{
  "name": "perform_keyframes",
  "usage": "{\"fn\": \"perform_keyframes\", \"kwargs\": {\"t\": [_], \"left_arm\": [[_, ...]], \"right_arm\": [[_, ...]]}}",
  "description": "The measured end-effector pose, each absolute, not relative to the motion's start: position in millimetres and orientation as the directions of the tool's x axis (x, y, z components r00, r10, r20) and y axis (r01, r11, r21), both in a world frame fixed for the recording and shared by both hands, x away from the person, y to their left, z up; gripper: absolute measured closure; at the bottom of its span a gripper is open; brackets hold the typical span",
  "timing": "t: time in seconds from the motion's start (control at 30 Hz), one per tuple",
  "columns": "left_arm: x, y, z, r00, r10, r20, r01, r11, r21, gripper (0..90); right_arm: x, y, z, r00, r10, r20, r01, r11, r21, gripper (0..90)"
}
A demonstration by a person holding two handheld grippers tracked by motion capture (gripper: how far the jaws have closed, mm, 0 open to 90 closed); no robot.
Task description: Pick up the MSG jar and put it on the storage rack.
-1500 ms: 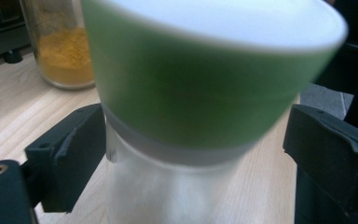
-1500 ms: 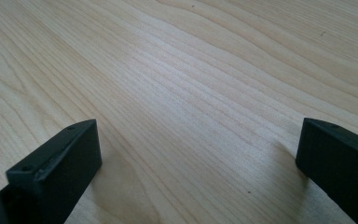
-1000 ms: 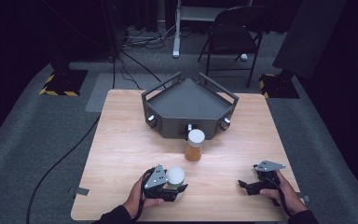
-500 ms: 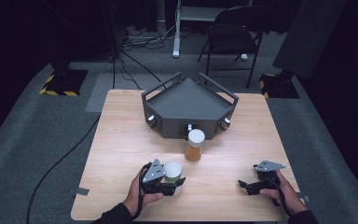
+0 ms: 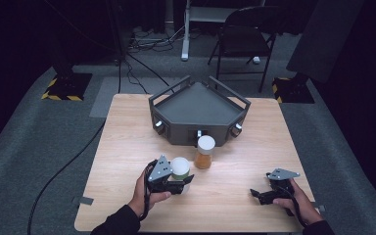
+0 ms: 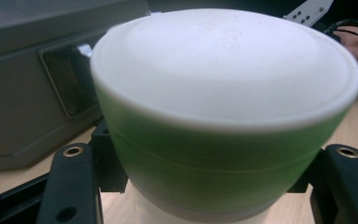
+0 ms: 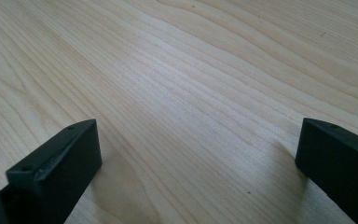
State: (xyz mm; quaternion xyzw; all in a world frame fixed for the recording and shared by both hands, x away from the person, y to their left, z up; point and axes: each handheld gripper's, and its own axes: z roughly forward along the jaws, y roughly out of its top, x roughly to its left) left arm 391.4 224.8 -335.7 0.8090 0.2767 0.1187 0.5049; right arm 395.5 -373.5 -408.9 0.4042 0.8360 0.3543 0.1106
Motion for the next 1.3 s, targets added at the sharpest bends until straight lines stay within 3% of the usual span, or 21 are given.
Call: {"fn": "perform_keyframes", "kwargs": {"t": [0.8,1.3], "left_arm": [[417.3,219.3,-319.1,0.775,0.626,-0.086,0.322,-0.275,0.906,34.0],[426.5,212.6,-303.2,0.769,0.637,-0.064,0.267,-0.230,0.936,34.0]], "right_arm": [[394.8,-373.9,-408.6,-0.649,0.755,0.100,0.597,0.423,0.681,0.1],[394.8,-373.9,-408.6,-0.648,0.755,0.100,0.598,0.423,0.681,0.1]]}}
